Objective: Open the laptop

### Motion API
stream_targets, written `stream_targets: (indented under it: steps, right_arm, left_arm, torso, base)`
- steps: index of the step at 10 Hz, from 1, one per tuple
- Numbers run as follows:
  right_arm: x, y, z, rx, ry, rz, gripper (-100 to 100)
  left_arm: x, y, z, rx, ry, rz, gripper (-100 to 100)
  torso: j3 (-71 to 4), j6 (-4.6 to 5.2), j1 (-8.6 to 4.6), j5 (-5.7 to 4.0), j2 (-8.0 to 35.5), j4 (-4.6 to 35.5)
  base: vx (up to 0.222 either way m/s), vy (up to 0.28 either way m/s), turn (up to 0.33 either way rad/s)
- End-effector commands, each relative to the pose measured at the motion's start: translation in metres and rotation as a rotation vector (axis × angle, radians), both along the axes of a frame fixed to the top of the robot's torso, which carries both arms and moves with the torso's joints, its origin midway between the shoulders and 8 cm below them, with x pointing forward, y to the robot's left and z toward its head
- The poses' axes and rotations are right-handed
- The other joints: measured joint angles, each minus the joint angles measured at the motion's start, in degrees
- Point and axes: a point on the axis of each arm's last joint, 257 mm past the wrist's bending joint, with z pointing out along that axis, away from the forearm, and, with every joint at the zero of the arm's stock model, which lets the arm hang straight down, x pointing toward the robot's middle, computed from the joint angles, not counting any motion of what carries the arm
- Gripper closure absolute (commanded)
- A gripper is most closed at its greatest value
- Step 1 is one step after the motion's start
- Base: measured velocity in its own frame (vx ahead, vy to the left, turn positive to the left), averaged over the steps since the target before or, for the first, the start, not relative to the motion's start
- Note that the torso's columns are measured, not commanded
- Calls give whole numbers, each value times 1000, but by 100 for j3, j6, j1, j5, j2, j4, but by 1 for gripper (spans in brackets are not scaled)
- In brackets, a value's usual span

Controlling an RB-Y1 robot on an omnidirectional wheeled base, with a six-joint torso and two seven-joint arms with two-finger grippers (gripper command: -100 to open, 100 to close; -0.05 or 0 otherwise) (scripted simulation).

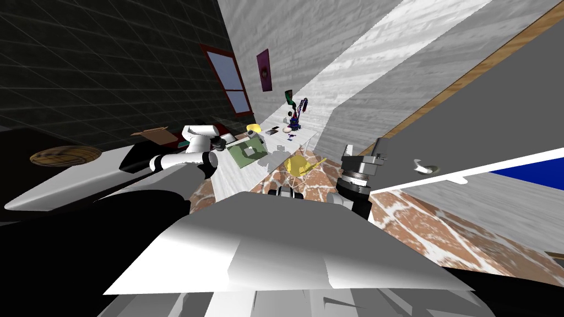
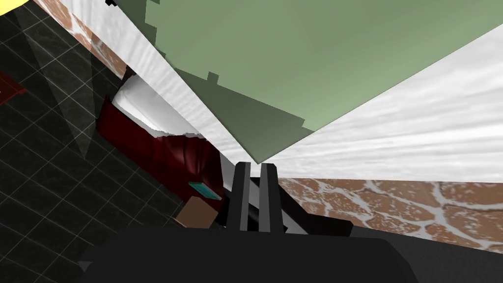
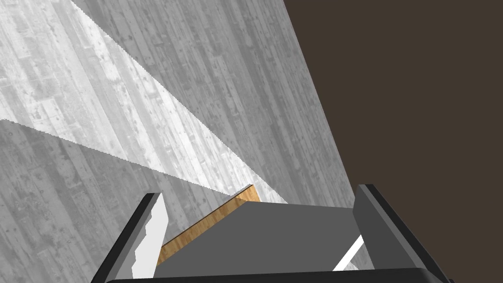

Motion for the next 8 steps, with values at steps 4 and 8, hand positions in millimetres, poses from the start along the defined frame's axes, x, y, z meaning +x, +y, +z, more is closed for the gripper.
stream_targets:
  steps: [4, 8]
  right_arm:
    - [0, 0, 0, 0, 0, 0, 0]
    - [0, 0, 0, 0, 0, 0, 0]
  left_arm:
    - [-22, -21, -34, -106, 97, 5, 100]
    - [-37, 13, -12, -73, 47, 54, -100]
  torso:
    - [12, -8, -16, 6, 18, -3]
    - [21, -3, -43, -33, 36, 26]
  base:
    - [48, 60, -11]
    - [15, 6, -33]
